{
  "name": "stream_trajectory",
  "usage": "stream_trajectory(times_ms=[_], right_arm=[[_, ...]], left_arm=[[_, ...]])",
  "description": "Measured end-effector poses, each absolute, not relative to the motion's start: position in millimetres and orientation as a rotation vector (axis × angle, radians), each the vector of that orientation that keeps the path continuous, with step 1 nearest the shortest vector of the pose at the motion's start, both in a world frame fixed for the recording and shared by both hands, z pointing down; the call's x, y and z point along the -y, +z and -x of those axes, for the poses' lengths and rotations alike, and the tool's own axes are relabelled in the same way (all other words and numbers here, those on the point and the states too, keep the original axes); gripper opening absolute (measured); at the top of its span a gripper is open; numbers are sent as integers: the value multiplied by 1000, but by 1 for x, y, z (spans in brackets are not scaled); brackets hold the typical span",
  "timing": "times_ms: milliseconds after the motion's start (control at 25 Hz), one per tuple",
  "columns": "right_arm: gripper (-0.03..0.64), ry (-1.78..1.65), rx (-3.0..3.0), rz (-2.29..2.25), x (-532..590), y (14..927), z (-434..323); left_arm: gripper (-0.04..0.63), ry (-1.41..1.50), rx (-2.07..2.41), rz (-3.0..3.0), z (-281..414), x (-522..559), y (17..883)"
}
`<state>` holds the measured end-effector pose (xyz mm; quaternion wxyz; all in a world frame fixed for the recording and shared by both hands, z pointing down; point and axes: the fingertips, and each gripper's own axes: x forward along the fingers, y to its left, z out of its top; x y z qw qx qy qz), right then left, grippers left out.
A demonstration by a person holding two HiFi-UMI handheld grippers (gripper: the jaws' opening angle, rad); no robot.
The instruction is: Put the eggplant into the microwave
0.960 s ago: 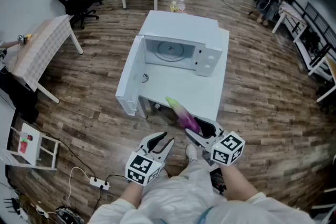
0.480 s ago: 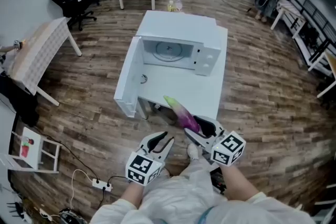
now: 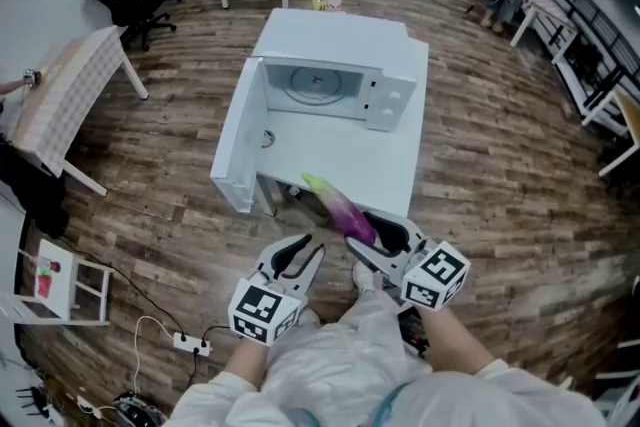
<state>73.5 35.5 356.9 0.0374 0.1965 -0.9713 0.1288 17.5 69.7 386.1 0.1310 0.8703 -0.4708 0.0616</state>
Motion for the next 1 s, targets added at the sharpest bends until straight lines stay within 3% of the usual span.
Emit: stream_trajectory(times_ms=[1000], right_arm=[[233,390,2954,-619,-48,347,-90]], left_arm=[[87,125,1322,-2531,-26,-74,376]])
